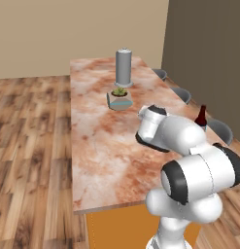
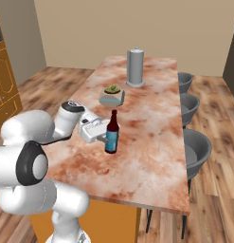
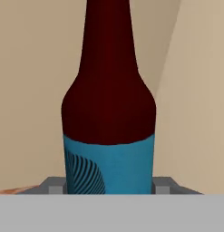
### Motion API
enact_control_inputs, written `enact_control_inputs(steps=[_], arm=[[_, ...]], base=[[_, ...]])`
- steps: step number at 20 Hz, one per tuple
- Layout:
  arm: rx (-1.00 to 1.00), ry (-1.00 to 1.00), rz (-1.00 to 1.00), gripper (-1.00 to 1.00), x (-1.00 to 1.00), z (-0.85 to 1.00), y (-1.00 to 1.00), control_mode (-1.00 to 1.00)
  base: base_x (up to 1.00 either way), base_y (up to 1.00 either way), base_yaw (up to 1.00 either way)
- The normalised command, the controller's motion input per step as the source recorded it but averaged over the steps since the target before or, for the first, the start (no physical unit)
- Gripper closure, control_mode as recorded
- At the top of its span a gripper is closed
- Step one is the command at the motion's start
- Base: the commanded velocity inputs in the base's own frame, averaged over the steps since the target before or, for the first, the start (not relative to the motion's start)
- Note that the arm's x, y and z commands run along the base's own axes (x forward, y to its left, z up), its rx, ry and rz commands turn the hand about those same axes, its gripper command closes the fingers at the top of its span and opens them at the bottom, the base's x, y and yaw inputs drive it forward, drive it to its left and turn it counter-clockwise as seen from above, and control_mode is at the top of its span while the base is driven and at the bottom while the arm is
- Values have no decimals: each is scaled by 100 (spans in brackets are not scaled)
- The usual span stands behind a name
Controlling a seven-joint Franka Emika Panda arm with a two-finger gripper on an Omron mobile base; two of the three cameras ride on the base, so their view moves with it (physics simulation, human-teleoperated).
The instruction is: Get the candle and the beer from the cabinet and move them to the dining counter.
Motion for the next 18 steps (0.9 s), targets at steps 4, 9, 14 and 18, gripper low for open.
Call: enact_control_inputs(steps=[4, 9, 14, 18], arm=[[-4, -3, -20, 100, -4, -10, -3, -100], [0, -3, -7, 100, 1, -13, -21, -100], [-5, -13, 2, 100, -4, -17, -14, -100], [-17, -14, 13, 100, -6, -24, -4, -100]], base=[[0, 0, 0], [0, 0, 0], [0, 0, 0], [0, 0, 0]])
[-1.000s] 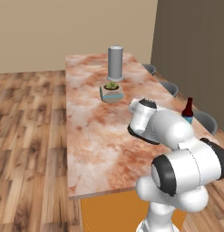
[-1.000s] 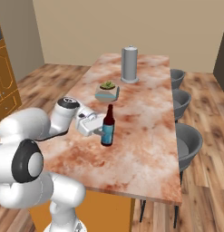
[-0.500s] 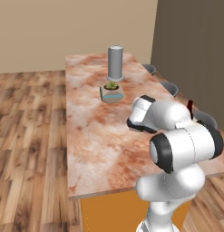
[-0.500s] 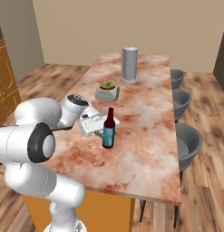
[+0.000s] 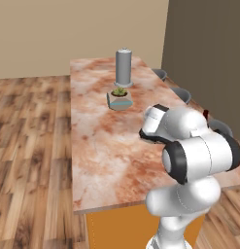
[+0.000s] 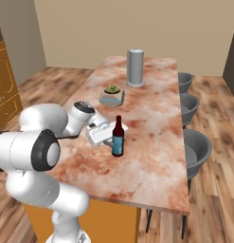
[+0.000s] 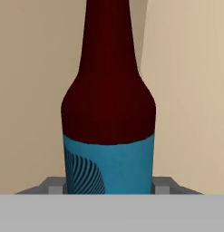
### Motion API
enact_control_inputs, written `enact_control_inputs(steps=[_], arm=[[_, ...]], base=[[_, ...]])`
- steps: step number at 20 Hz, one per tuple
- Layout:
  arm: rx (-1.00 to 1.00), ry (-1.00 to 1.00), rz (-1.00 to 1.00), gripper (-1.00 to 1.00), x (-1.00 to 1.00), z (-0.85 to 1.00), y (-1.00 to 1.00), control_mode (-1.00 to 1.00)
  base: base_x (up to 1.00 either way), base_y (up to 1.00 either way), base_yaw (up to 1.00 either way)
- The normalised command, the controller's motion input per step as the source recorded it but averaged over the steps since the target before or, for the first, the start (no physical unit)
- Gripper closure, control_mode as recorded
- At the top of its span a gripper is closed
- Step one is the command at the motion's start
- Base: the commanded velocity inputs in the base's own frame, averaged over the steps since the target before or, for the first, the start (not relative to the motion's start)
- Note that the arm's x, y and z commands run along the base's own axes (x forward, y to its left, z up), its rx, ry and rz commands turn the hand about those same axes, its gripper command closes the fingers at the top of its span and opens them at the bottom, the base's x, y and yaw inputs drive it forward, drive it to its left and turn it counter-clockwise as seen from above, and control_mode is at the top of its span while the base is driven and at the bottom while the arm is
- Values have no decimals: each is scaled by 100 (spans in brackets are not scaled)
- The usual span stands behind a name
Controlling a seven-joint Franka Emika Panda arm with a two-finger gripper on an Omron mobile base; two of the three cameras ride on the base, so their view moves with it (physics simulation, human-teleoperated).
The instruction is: Get the candle and the beer from the cabinet and move them to the dining counter.
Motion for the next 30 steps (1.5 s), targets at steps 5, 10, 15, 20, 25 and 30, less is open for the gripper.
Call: enact_control_inputs(steps=[5, 10, 15, 20, 25, 30], arm=[[-12, -6, 14, 100, -1, -20, -11, -100], [-12, -3, 9, 100, -5, -19, -1, -100], [-5, -1, 4, 100, -4, -23, 0, -100], [1, 0, 0, 100, 0, -17, -2, -100], [7, -2, 2, 100, 2, -19, -7, -100], [6, -8, 8, 100, 9, -27, -2, -100]], base=[[0, 0, 0], [0, 0, 0], [0, 0, 0], [0, 0, 0], [0, 0, 0], [0, 0, 0]])
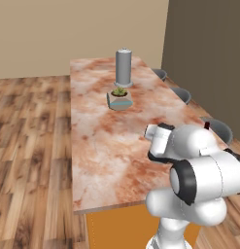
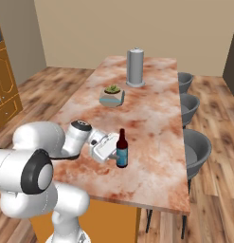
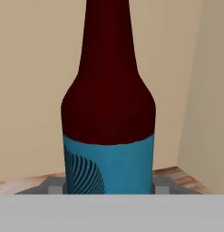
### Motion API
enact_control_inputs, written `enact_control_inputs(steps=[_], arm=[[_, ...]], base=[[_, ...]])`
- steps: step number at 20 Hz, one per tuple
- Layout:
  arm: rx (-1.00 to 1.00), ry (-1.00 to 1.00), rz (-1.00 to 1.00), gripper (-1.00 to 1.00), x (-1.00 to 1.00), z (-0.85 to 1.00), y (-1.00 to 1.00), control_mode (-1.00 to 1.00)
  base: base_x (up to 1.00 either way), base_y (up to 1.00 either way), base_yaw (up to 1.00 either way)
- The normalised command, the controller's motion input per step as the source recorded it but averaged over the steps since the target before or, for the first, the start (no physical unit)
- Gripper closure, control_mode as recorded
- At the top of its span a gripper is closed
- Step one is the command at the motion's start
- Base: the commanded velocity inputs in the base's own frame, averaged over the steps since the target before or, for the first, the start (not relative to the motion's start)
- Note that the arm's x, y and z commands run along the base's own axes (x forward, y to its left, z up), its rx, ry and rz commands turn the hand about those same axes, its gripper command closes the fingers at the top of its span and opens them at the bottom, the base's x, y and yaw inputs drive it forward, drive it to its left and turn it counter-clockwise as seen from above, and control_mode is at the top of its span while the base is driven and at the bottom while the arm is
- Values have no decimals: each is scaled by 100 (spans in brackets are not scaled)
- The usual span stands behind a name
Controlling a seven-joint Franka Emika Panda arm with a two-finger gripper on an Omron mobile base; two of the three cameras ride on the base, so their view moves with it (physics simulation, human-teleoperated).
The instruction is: Get the candle and the beer from the cabinet and move them to the dining counter.
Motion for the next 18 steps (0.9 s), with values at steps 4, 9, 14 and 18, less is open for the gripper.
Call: enact_control_inputs(steps=[4, 9, 14, 18], arm=[[2, -10, 13, 100, 16, -29, 0, -100], [0, -5, 14, 100, 23, -29, 0, -100], [0, 0, 14, 100, 33, -33, 0, -100], [0, 0, 13, 100, 37, -34, 0, -100]], base=[[0, 0, 0], [0, 0, 0], [0, 0, 0], [0, 0, 0]])
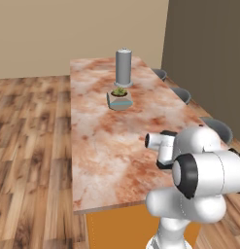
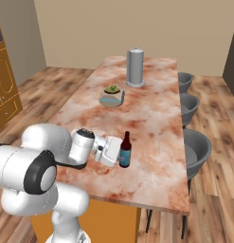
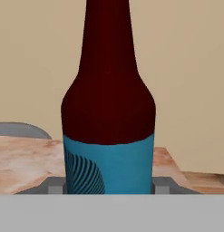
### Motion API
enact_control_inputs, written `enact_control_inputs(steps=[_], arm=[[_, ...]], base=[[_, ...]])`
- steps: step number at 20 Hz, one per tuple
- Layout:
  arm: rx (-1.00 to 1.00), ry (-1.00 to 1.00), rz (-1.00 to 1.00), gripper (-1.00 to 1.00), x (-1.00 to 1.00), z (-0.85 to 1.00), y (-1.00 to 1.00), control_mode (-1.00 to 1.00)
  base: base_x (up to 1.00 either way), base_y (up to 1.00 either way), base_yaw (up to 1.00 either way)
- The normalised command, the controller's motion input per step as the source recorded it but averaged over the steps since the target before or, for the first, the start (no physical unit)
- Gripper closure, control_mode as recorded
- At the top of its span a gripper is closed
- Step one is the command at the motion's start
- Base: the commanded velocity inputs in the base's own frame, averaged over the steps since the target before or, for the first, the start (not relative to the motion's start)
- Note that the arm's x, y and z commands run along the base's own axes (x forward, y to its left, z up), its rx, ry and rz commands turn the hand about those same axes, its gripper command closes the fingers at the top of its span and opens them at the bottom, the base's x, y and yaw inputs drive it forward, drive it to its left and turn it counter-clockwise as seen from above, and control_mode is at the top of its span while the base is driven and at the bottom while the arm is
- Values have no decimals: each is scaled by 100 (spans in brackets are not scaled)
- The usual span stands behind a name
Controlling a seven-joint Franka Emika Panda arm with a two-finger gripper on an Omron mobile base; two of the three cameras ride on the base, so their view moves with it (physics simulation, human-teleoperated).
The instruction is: Get the candle and the beer from the cabinet and move them to the dining counter.
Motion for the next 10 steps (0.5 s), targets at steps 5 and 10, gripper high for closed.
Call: enact_control_inputs(steps=[5, 10], arm=[[0, 0, 13, 100, 25, -34, 0, -100], [0, 0, 5, 100, 3, -41, -1, -100]], base=[[0, 0, 0], [0, 0, 0]])
